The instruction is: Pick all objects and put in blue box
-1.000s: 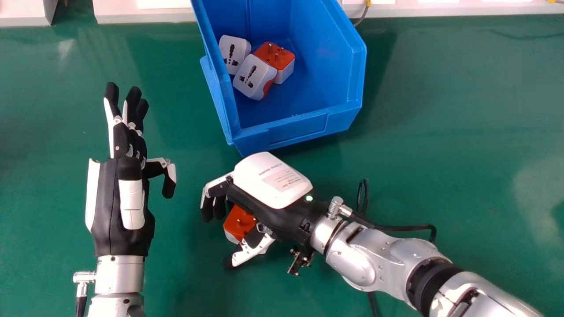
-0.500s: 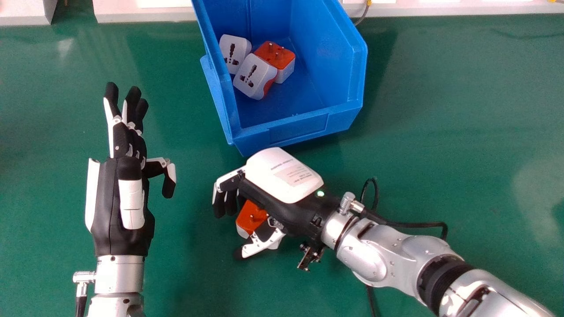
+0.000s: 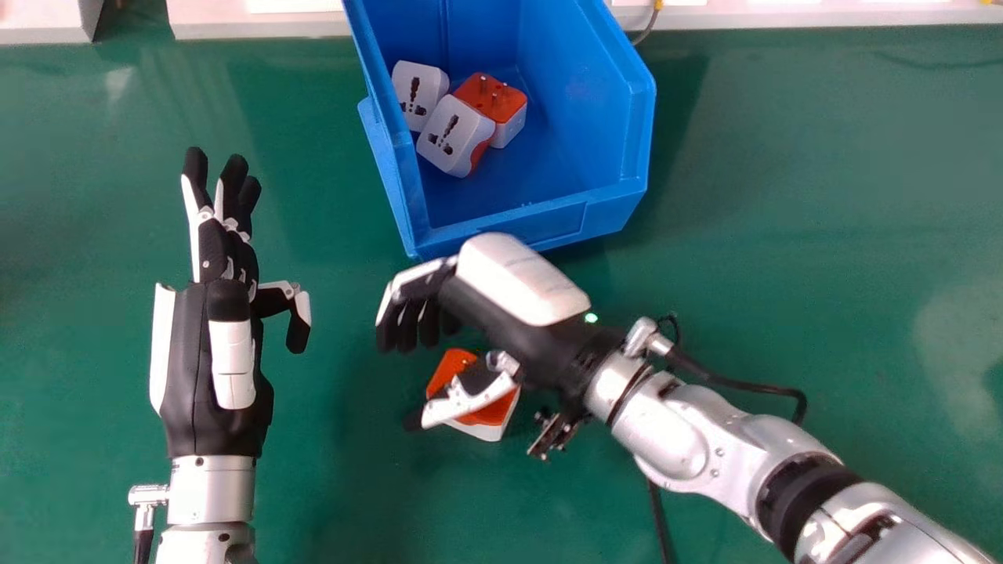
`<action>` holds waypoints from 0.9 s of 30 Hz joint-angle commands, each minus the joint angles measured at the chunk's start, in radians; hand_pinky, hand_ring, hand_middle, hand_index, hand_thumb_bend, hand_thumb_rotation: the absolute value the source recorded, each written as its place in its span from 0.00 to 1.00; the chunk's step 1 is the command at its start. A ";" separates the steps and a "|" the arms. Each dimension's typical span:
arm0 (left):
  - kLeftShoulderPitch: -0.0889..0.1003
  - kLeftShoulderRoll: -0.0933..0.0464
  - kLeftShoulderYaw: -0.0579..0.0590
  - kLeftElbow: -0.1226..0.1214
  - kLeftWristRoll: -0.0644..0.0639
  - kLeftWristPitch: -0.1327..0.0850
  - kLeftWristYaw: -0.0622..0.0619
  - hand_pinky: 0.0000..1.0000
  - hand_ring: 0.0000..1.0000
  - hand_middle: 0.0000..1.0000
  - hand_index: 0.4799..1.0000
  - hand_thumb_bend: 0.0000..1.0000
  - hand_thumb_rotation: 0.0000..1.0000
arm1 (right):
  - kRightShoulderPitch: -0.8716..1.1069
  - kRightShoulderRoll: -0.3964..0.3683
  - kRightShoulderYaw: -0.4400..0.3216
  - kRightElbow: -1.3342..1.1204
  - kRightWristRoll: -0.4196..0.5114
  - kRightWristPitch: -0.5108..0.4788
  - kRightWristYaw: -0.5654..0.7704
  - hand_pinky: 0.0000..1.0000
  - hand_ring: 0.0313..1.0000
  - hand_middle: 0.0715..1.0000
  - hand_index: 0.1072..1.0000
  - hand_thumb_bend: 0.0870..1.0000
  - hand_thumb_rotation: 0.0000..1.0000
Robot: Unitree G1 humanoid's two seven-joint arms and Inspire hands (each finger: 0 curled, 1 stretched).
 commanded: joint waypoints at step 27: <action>0.015 0.002 -0.014 -0.028 0.031 -0.022 0.023 0.00 1.00 1.00 0.94 1.00 1.00 | 0.172 -0.298 -0.189 -0.455 0.131 0.011 0.453 0.49 0.56 0.62 0.62 0.73 0.14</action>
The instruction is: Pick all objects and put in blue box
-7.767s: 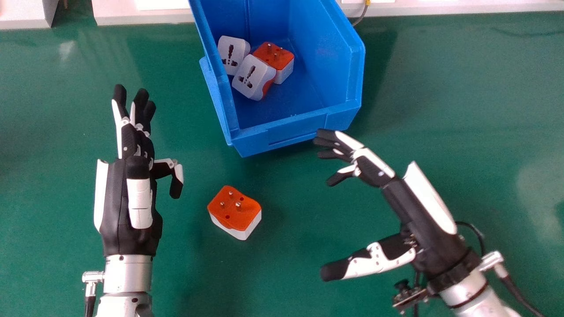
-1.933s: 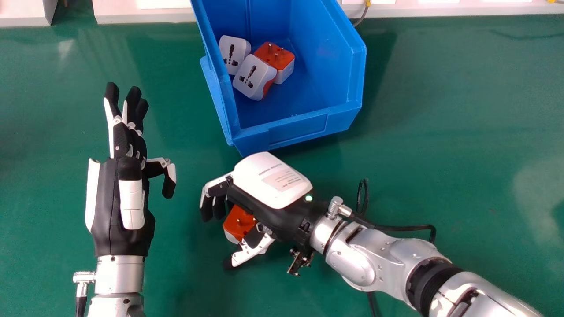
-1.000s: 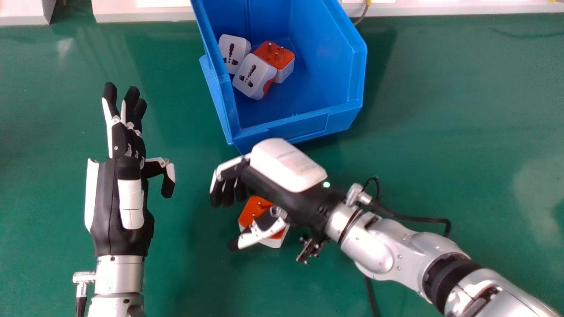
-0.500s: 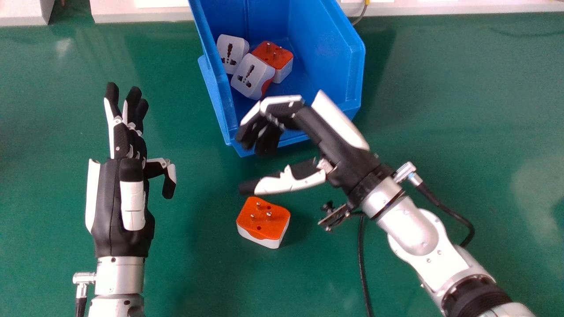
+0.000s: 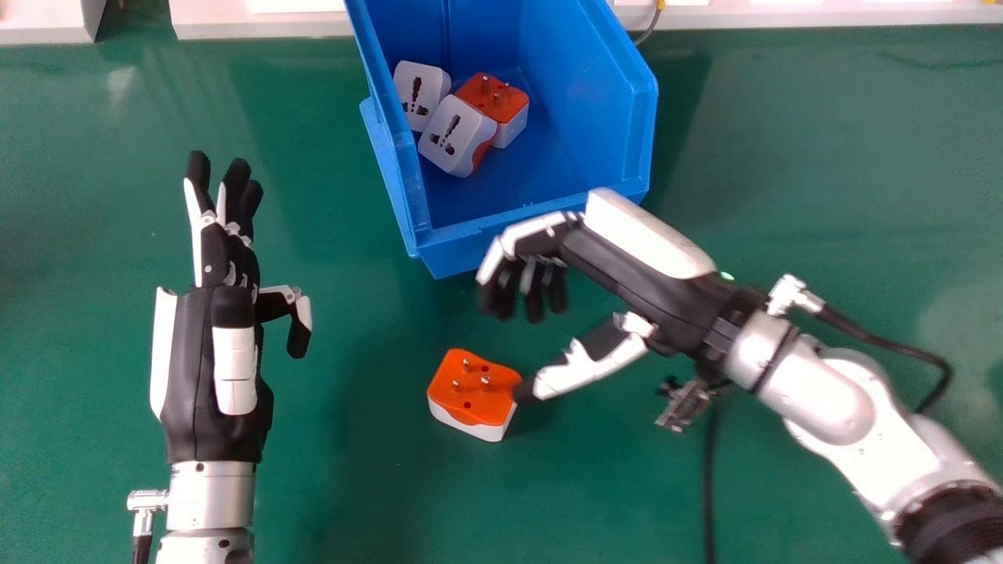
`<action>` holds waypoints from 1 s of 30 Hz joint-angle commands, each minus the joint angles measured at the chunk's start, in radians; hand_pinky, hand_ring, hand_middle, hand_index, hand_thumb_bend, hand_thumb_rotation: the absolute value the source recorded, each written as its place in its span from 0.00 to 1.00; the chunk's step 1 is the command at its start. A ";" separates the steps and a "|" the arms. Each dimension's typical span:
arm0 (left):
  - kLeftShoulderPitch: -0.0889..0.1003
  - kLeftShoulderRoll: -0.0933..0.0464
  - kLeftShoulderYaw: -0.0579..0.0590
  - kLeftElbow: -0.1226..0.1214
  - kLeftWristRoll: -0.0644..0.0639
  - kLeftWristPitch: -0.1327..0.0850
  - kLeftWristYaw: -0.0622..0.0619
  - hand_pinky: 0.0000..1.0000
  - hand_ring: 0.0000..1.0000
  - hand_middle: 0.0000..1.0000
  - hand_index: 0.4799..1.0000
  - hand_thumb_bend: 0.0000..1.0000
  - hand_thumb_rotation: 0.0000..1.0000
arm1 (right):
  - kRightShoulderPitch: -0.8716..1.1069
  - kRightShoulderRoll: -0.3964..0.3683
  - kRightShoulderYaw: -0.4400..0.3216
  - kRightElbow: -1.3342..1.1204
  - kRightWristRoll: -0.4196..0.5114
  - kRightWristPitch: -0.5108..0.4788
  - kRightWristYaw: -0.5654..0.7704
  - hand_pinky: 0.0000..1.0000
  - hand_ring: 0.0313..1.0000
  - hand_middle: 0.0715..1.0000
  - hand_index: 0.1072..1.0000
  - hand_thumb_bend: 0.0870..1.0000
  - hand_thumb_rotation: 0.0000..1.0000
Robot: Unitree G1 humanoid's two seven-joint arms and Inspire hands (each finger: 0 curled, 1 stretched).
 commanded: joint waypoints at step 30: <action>-0.005 0.010 -0.013 -0.016 0.004 -0.014 -0.002 0.00 1.00 1.00 0.93 1.00 1.00 | 0.038 -0.041 -0.002 -0.106 0.037 0.043 0.126 0.84 0.92 0.94 0.95 1.00 0.40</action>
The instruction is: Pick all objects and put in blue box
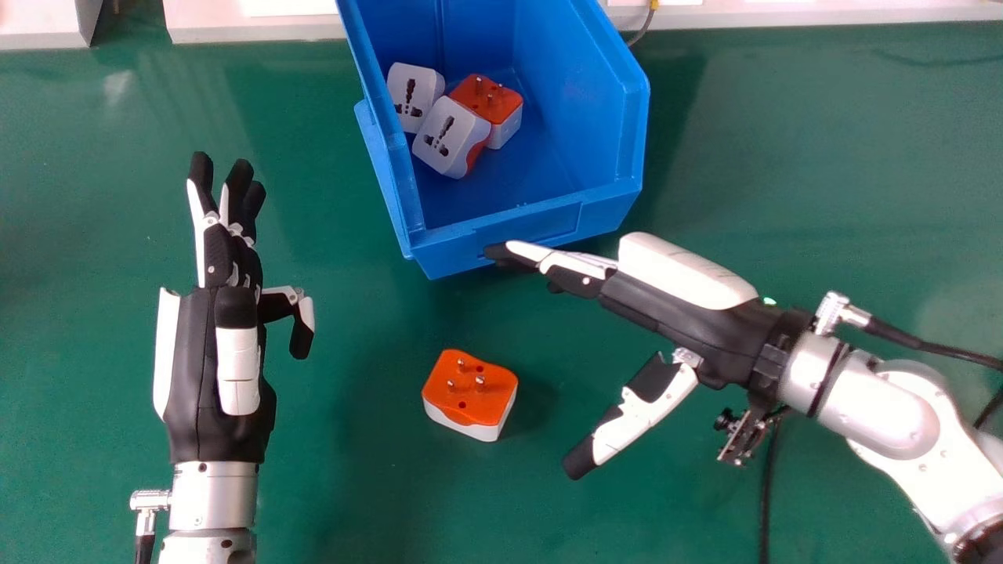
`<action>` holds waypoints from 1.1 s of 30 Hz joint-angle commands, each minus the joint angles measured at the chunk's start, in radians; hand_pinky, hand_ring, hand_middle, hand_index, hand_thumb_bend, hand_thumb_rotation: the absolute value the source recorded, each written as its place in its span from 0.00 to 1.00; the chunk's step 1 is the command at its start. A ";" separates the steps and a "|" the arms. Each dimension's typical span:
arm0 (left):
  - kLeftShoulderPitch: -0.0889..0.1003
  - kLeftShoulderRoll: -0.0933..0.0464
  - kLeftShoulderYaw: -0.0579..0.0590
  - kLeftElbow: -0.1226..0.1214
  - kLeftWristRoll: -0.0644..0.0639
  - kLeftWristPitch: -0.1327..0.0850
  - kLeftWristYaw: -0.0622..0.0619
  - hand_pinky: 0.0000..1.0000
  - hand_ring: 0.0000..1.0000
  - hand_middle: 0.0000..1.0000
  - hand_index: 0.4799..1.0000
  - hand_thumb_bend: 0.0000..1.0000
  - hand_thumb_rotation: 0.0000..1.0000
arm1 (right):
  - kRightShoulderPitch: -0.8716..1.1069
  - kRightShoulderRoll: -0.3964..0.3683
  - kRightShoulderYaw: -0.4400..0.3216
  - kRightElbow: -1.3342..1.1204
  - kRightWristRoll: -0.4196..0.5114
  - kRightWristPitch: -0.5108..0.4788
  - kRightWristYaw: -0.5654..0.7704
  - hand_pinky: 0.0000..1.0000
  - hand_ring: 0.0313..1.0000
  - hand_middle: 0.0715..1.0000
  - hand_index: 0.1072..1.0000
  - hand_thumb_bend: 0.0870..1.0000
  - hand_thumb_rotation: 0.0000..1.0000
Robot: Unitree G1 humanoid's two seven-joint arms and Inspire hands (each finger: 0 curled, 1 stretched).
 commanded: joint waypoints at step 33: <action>-0.014 -0.004 -0.007 -0.012 0.014 -0.018 0.022 0.00 1.00 1.00 0.93 1.00 1.00 | -0.134 0.170 0.156 0.168 -0.281 0.022 -0.329 0.71 0.81 0.88 0.92 1.00 0.39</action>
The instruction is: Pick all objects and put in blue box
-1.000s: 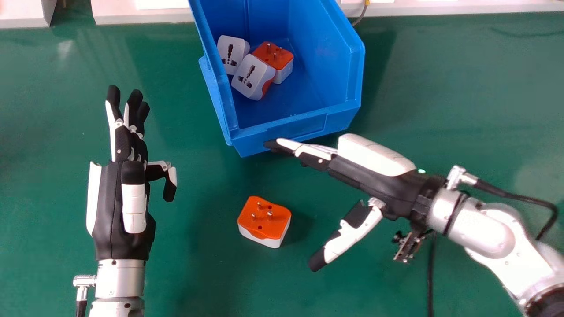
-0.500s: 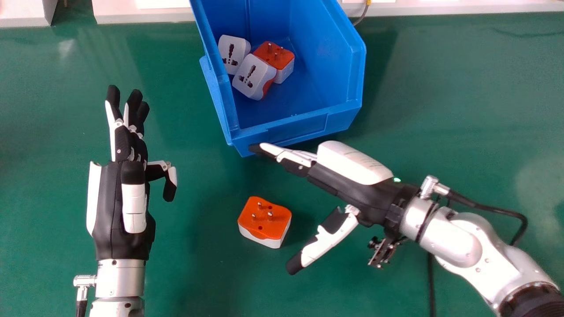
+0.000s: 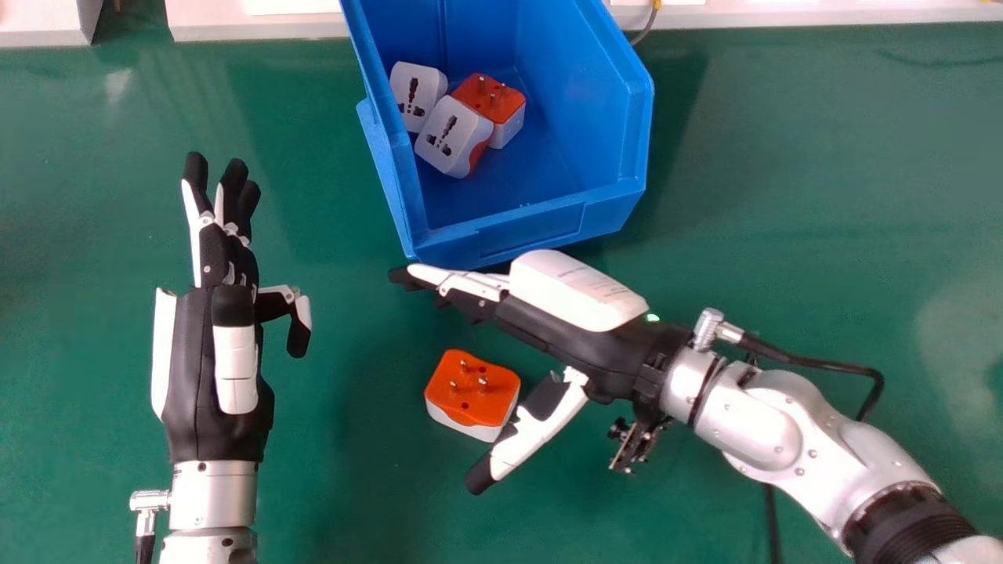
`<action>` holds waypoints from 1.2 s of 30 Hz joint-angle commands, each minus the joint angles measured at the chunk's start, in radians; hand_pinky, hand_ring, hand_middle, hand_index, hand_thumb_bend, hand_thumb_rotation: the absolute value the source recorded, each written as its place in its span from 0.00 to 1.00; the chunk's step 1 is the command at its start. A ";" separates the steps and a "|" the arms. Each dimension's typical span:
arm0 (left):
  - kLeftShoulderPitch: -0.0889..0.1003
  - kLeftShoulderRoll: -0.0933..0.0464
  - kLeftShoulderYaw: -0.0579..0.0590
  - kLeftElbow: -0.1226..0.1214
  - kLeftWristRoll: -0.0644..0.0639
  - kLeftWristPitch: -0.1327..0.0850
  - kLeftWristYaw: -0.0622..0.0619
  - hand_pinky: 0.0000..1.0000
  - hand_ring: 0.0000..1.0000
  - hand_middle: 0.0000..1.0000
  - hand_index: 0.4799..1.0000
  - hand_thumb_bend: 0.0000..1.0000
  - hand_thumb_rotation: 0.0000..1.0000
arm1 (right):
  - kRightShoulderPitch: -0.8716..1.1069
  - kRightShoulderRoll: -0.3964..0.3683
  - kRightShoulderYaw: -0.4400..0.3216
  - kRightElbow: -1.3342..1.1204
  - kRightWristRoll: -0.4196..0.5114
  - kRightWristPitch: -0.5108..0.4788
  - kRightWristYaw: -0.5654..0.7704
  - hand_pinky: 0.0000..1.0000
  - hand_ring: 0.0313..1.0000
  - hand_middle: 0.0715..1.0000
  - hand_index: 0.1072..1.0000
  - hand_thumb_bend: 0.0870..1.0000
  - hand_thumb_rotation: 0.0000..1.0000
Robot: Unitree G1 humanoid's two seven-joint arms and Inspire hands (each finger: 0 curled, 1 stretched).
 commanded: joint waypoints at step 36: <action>-0.004 0.016 0.004 -0.016 -0.027 -0.015 -0.056 0.00 1.00 1.00 0.92 1.00 1.00 | -0.100 -0.018 0.147 0.121 -0.142 0.099 -0.092 0.73 0.83 0.91 0.95 1.00 0.31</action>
